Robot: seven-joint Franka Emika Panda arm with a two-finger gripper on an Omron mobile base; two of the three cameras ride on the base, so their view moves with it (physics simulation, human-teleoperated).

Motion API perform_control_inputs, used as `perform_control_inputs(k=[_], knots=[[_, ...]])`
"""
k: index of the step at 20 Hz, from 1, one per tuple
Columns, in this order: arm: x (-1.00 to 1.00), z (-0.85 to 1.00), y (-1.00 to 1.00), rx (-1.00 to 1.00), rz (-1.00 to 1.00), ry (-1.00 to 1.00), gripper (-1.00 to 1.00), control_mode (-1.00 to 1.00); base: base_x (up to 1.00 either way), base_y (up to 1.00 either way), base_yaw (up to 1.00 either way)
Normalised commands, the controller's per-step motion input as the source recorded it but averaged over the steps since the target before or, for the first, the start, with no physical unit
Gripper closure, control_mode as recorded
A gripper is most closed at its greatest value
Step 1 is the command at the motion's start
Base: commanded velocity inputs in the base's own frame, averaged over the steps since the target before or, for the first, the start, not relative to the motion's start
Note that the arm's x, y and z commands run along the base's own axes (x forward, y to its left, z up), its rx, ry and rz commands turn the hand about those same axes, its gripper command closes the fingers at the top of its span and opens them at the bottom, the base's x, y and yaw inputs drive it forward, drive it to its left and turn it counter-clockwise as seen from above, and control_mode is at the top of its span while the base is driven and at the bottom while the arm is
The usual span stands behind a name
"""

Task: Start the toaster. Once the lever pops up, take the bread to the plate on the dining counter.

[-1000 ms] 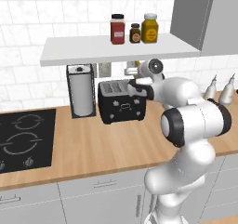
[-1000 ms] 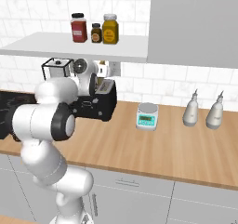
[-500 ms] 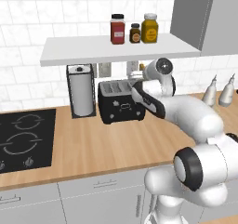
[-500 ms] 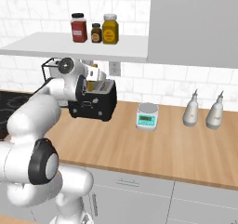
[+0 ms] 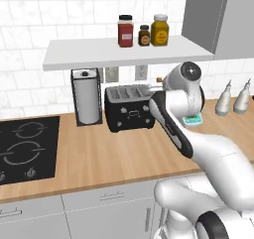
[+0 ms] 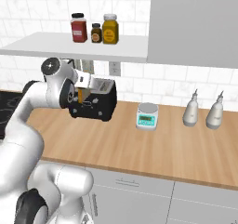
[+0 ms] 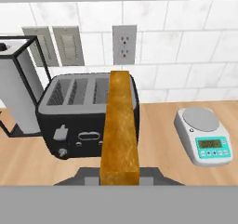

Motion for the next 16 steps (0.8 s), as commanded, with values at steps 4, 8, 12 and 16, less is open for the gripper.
perform_control_inputs(k=[4, 8, 12, 16], knots=[[-0.91, 0.27, 0.00, 0.00, 0.00, 0.11, 1.00, -1.00, 0.00, 0.00, 0.00], [-0.71, 0.04, 0.00, 0.02, 0.00, 0.15, 1.00, -1.00, 0.00, 0.00, 0.00], [-0.60, 0.00, 0.00, 0.02, 0.00, 0.04, 1.00, -1.00, 0.00, 0.00, 0.00], [-0.23, 0.00, 0.00, 0.01, 0.00, 0.06, 1.00, 1.00, -0.10, 0.00, 0.00]])
